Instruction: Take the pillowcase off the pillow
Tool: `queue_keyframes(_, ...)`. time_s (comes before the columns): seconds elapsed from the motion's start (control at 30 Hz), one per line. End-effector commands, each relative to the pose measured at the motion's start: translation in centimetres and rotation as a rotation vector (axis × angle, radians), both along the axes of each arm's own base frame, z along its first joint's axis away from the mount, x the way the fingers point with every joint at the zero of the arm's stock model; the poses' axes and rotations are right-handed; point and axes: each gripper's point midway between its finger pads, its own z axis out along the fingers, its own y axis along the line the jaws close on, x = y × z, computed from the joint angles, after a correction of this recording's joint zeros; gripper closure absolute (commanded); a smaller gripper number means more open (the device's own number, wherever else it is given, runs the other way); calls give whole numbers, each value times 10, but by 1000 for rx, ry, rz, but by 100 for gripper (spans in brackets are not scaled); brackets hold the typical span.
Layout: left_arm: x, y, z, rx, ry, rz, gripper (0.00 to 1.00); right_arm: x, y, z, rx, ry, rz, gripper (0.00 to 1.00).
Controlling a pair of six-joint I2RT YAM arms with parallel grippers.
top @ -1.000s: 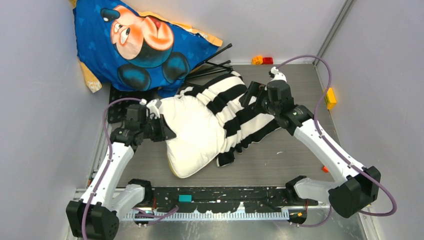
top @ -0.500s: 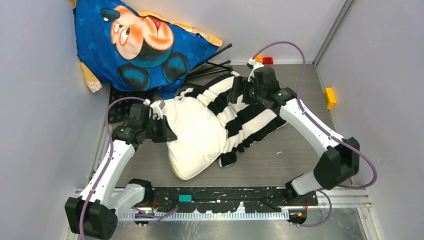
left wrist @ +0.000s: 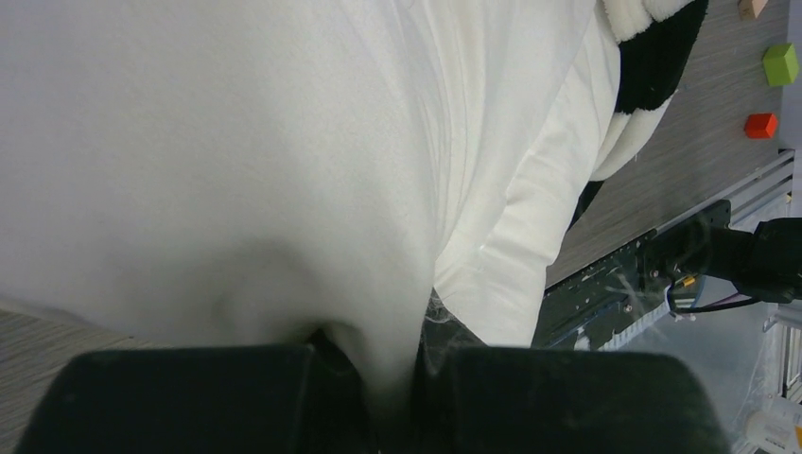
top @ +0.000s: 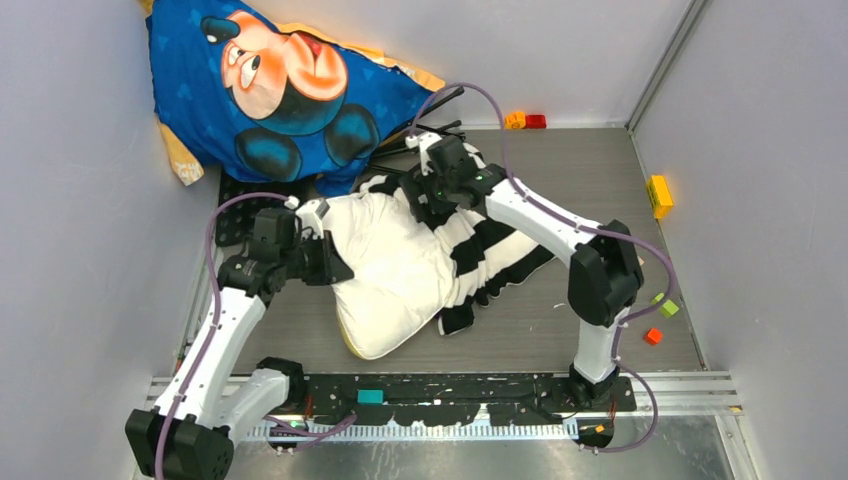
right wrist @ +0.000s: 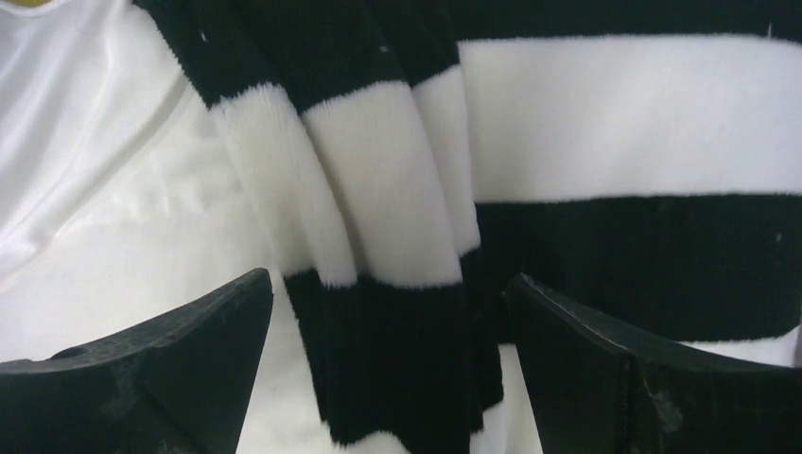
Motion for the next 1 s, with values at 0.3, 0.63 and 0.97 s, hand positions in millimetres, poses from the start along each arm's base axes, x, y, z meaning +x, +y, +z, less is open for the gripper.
queue_keyframes(0.3,-8,-11,34,-70,-160,-82,100,80,-14,0,-242,-238,-218,17)
queue_keyframes(0.63,-20,-3,77,-95,-389,-55,100,121,-157,-15,-117,-110,-662,46)
queue_keyframes(0.97,-21,15,94,-69,-483,63,100,126,-264,10,-53,-73,-939,52)
